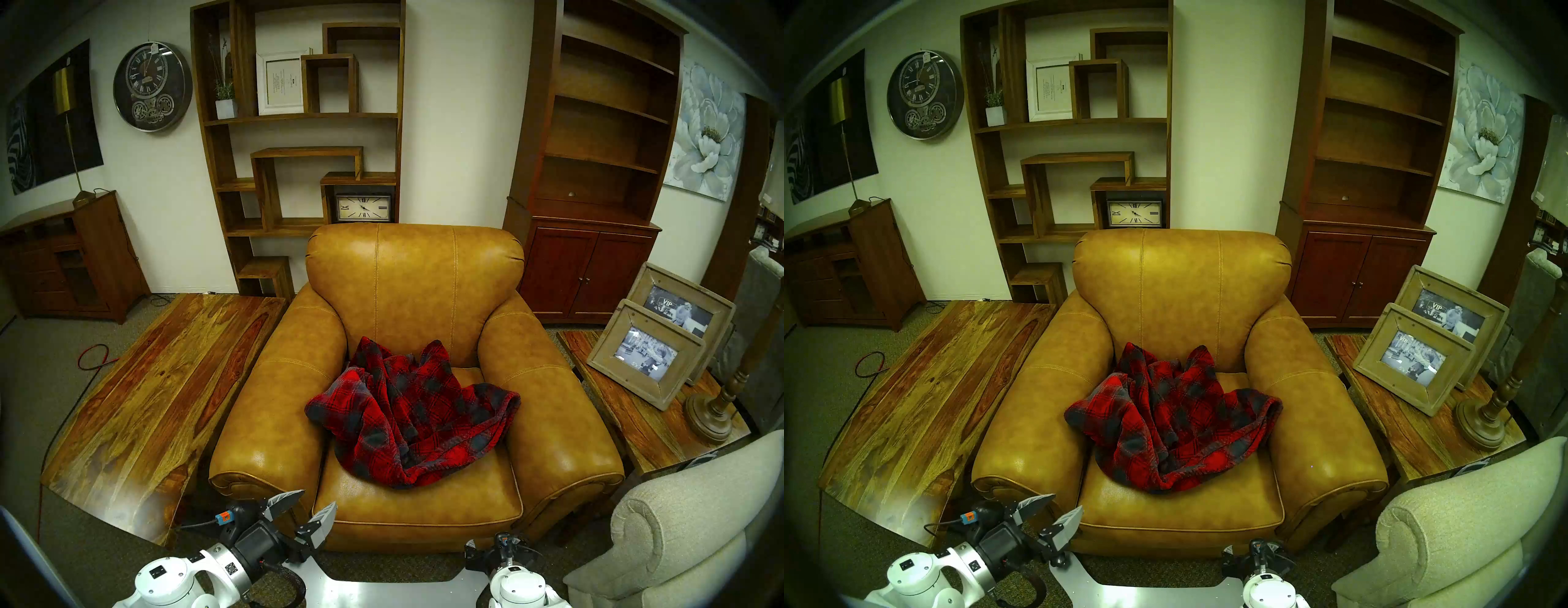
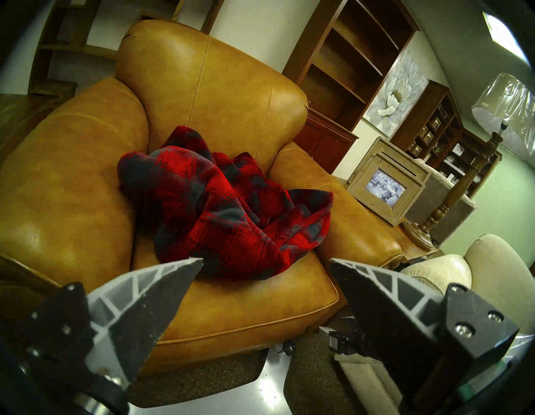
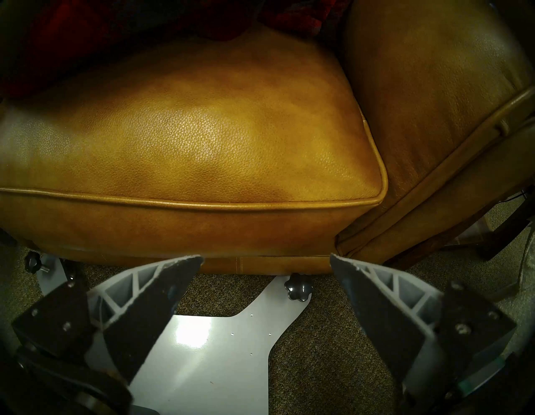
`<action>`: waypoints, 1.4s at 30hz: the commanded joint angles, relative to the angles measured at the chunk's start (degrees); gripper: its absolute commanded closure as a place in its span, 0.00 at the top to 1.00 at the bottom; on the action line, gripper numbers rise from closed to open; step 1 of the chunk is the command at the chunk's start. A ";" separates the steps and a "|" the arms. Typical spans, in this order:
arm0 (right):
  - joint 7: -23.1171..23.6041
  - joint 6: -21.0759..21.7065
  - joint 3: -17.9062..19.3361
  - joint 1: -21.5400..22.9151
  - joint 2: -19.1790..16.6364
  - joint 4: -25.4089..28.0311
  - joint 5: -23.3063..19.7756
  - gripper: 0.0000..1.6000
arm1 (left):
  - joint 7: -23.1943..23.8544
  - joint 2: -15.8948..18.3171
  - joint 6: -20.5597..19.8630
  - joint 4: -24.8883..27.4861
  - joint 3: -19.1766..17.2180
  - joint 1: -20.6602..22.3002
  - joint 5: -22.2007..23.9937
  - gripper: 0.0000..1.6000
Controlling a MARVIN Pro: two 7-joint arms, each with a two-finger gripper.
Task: Move the blanket from sofa and drape it over the sofa arm
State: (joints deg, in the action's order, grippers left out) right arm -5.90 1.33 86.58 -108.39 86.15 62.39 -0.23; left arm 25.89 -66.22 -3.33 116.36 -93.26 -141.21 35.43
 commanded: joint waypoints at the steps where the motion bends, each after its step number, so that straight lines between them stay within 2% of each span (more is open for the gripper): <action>1: -0.04 -0.05 0.00 -0.01 -0.01 0.61 0.03 1.00 | 3.53 1.42 1.76 1.47 -1.13 -2.25 0.86 1.00; 23: -0.04 -0.04 -0.01 -0.02 -0.02 0.63 0.02 1.00 | 3.79 1.18 1.79 1.96 -1.92 -2.91 0.40 1.00; 25: -0.04 -0.04 -0.01 -0.02 -0.02 0.63 0.02 1.00 | 5.31 2.75 0.82 1.14 -3.15 -2.63 1.44 1.00; 27: -0.04 -0.04 -0.01 -0.01 -0.02 0.62 0.02 1.00 | 5.83 2.91 -0.40 0.42 -3.46 -1.89 3.05 1.00; 29: -0.04 -0.08 -0.01 0.02 -0.01 0.55 0.01 1.00 | 0.53 -0.17 0.52 -1.48 1.07 3.53 -1.50 1.00; 31: -0.04 -0.09 -0.01 0.05 -0.01 0.51 0.01 1.00 | -1.06 -0.65 0.23 -1.14 2.24 3.93 -1.60 1.00; 32: -0.03 -0.11 -0.01 0.08 -0.01 0.45 0.01 1.00 | -1.93 -0.34 -0.01 -0.83 3.27 4.05 -3.33 1.00; 33: -0.03 -0.11 -0.01 0.12 -0.01 0.38 0.00 1.00 | -4.10 -2.44 0.07 -1.61 5.06 5.54 -3.70 1.00; 36: -0.02 -0.11 -0.01 0.14 -0.01 0.34 0.00 1.00 | -5.54 -2.78 0.22 -1.76 6.93 6.70 -5.74 1.00; 42: -0.02 -0.11 -0.01 0.21 0.00 0.21 -0.01 1.00 | -10.25 -6.74 -0.78 -1.94 11.75 10.32 -9.17 1.00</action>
State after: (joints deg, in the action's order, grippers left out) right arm -5.90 1.33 86.57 -108.35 86.16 62.27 -0.26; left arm 19.27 -68.14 -4.07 113.67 -86.83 -136.18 29.33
